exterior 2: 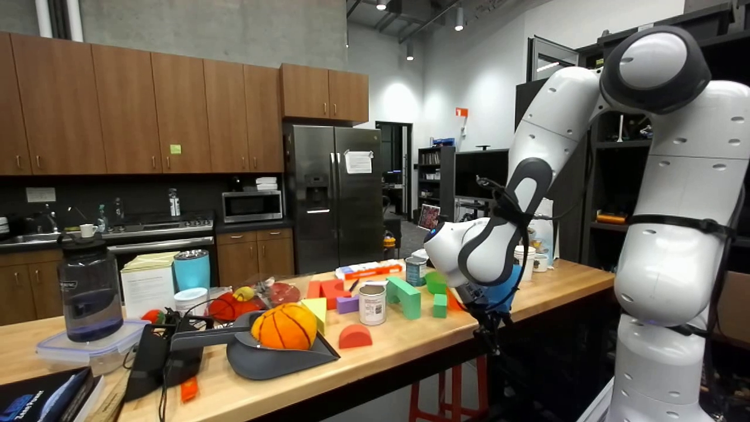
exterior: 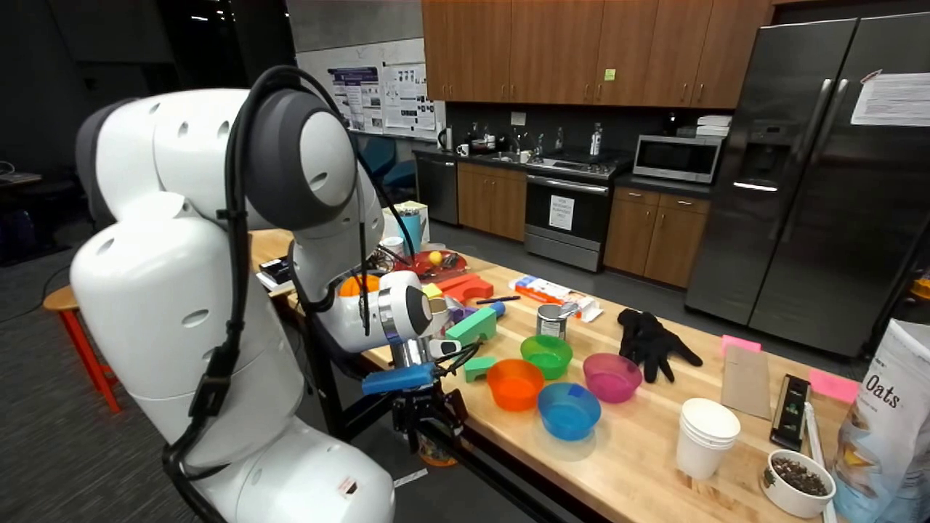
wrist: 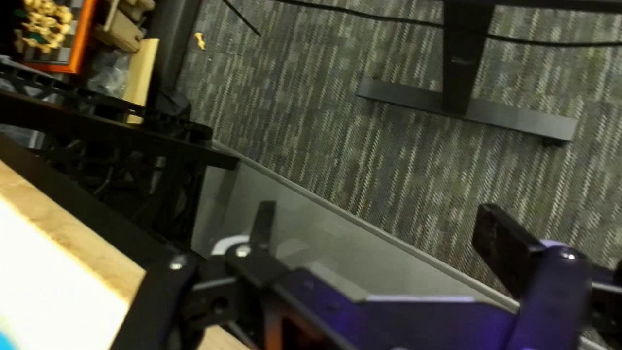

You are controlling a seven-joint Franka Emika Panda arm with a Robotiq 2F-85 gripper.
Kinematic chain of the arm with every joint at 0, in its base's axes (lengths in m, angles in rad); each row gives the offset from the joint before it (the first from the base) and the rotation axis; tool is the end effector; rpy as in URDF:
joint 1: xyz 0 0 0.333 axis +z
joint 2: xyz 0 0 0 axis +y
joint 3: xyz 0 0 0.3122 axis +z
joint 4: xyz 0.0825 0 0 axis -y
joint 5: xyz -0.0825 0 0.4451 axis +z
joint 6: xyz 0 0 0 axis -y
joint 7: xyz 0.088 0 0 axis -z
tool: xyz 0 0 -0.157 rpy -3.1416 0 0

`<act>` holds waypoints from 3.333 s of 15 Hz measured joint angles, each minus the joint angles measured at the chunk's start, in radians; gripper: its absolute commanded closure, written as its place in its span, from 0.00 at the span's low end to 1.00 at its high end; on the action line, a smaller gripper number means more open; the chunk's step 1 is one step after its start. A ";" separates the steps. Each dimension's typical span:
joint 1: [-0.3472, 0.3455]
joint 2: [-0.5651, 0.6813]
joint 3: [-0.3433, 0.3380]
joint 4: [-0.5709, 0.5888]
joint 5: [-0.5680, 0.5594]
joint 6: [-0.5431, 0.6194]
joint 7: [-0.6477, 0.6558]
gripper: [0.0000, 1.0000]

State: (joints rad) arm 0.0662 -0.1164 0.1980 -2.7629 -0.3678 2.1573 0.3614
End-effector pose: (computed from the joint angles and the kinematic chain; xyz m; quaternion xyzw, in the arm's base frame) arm 0.3353 0.0547 0.1228 0.9575 0.0854 -0.1879 0.2014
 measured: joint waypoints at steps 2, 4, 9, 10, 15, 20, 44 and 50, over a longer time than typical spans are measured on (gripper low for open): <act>0.011 -0.022 -0.006 -0.006 0.087 0.063 0.001 0.00; 0.019 -0.038 -0.006 -0.012 0.129 0.152 0.014 0.00; 0.024 -0.039 0.014 -0.010 0.063 0.326 0.121 0.00; 0.023 -0.039 0.022 -0.009 0.024 0.333 0.153 0.00; 0.023 -0.035 0.058 -0.011 -0.145 0.328 0.274 0.00; 0.025 -0.031 0.072 -0.011 -0.230 0.300 0.322 0.00; -0.022 -0.006 -0.039 -0.011 -0.499 0.186 0.034 0.00; -0.034 0.047 -0.080 -0.012 -0.743 0.136 0.051 0.00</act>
State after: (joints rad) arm 0.0326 -0.0696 0.1183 -2.7754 -1.1104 2.2930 0.4125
